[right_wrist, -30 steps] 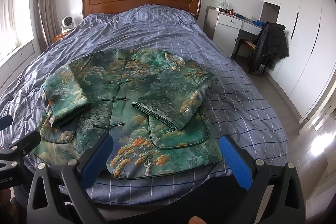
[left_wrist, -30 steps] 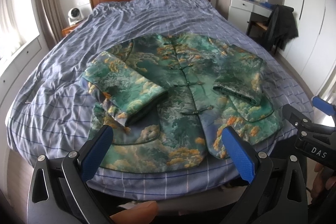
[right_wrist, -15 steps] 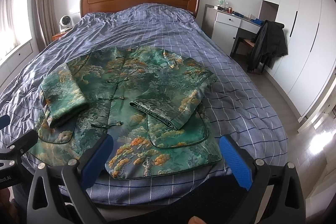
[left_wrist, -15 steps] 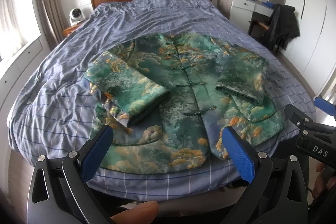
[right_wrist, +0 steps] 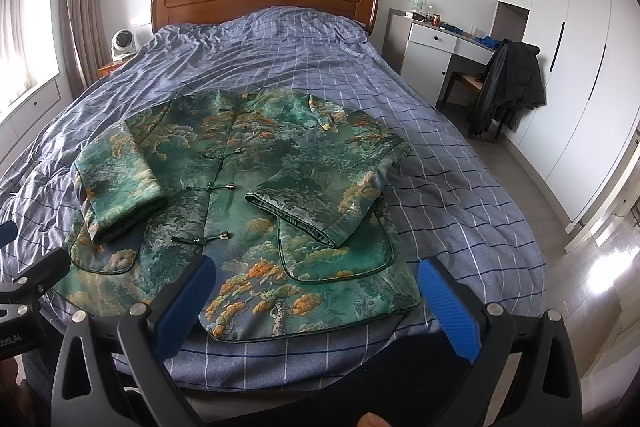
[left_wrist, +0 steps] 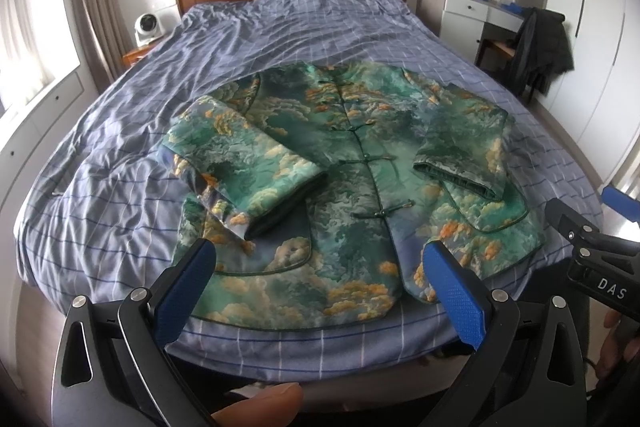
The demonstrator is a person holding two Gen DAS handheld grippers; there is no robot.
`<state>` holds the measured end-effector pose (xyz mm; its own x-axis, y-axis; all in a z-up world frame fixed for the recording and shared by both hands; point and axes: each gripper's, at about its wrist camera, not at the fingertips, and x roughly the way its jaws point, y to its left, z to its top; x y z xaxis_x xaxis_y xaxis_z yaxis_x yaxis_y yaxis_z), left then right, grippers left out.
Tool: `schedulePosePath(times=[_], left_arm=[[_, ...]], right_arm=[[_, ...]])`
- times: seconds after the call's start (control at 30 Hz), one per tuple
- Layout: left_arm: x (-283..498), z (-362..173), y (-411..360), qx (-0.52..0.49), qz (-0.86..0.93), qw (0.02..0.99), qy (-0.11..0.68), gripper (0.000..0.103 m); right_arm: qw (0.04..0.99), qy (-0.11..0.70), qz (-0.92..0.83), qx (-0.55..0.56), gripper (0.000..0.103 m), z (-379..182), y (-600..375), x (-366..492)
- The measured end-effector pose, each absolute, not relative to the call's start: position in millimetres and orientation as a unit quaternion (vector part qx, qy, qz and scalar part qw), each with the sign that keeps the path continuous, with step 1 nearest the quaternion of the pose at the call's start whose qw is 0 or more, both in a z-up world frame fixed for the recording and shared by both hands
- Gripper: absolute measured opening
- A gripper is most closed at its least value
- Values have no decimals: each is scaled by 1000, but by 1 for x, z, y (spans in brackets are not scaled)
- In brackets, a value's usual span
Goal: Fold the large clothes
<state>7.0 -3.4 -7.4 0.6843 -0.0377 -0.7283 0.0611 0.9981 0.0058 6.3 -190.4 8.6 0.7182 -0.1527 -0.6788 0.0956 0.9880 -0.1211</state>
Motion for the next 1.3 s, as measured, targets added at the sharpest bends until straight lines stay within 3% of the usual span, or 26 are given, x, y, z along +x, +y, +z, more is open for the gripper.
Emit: schedulePosePath(times=[0.6,0.97,1.3], left_arm=[[2,-7,5,12,-17,919,393,103],[5,-5,4,12,-14,919,393,103],[4,2,11,13,3,924,382,103]], right_arm=[[934,350,-67,-18,103,17,-198,2],[957,285,-42,-30,103,33,-195,-8],[939,338,42,-55,103,33,-189,4]])
